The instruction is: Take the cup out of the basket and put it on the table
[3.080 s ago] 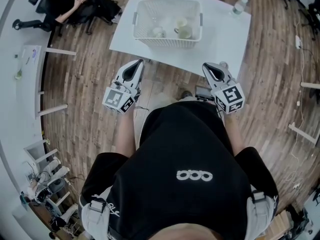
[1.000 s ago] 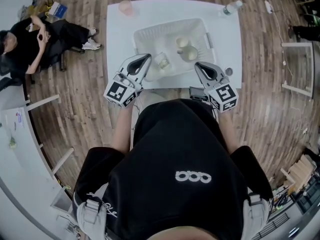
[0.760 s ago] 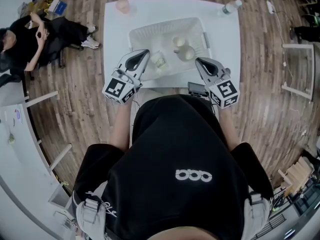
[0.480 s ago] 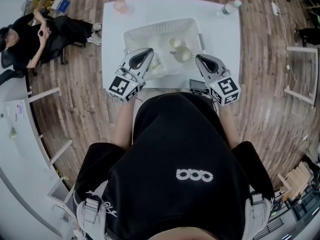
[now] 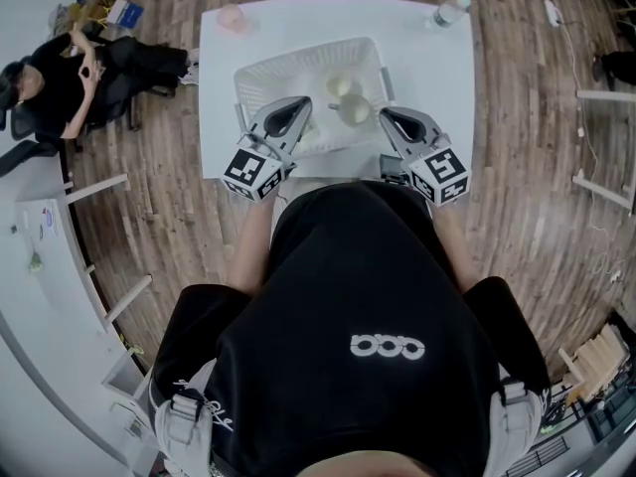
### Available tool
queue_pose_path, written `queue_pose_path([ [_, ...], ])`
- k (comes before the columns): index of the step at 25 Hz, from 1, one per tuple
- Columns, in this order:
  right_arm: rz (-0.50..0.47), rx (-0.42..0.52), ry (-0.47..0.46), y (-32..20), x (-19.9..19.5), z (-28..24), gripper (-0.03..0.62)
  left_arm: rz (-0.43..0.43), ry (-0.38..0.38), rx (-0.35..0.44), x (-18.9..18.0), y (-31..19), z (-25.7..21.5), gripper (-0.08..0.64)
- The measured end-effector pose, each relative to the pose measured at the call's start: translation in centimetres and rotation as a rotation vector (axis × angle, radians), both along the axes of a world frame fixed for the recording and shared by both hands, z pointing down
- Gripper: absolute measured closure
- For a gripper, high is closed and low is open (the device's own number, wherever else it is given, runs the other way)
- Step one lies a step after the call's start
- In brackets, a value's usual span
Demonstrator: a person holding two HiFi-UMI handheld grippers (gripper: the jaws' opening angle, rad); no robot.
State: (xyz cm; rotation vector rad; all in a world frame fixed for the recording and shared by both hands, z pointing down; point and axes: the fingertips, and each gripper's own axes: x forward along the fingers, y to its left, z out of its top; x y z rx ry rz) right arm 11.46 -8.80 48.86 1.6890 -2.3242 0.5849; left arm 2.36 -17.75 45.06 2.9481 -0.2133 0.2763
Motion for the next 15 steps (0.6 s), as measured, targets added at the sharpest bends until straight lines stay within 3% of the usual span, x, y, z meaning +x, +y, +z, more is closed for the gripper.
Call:
queue_pose_path([
  [15,-0.024,-0.004,-0.006,-2.7,-1.3,0.6,0.566,0.082,-0.136,-0.06,3.2,-2.6,5.1,0.551],
])
